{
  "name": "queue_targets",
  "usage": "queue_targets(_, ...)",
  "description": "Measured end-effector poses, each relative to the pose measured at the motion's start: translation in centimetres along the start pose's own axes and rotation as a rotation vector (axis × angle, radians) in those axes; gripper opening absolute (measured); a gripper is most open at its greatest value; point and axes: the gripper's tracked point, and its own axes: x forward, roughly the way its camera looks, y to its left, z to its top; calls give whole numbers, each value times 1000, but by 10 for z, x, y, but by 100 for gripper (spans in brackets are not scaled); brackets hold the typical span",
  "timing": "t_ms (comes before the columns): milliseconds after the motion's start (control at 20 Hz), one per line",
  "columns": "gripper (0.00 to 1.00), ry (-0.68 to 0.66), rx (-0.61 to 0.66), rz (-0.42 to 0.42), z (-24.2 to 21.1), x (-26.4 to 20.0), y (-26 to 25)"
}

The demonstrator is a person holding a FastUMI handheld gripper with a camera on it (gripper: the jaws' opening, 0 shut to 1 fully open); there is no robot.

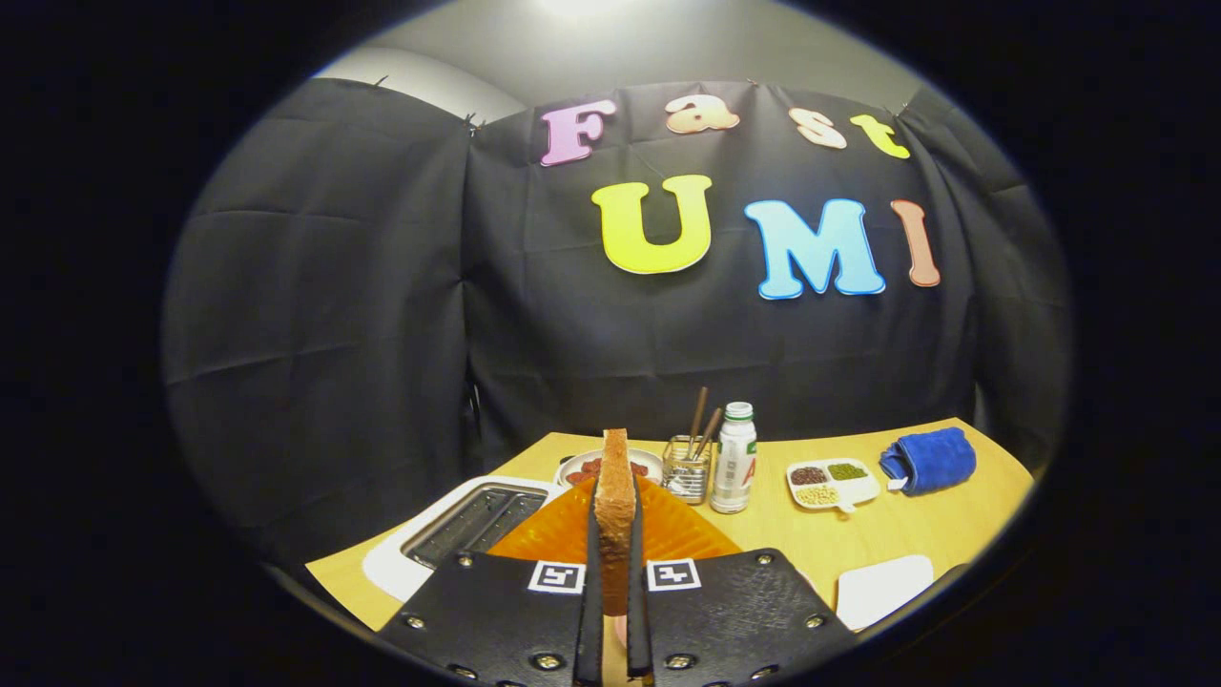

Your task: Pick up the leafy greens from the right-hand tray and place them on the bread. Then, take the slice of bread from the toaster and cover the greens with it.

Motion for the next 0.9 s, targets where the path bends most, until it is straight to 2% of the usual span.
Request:
queue_targets(200, 10, 40, -10, -39, -34, -5, -41)
queue_targets(350, 10, 91, 40, -3, -60, -4, -50)
queue_targets(500, 10, 106, 71, -11, -71, -5, -64)
queue_targets(650, 10, 103, 101, -9, -78, -5, -66)
queue_targets(900, 10, 100, 134, 47, -90, 2, -48)
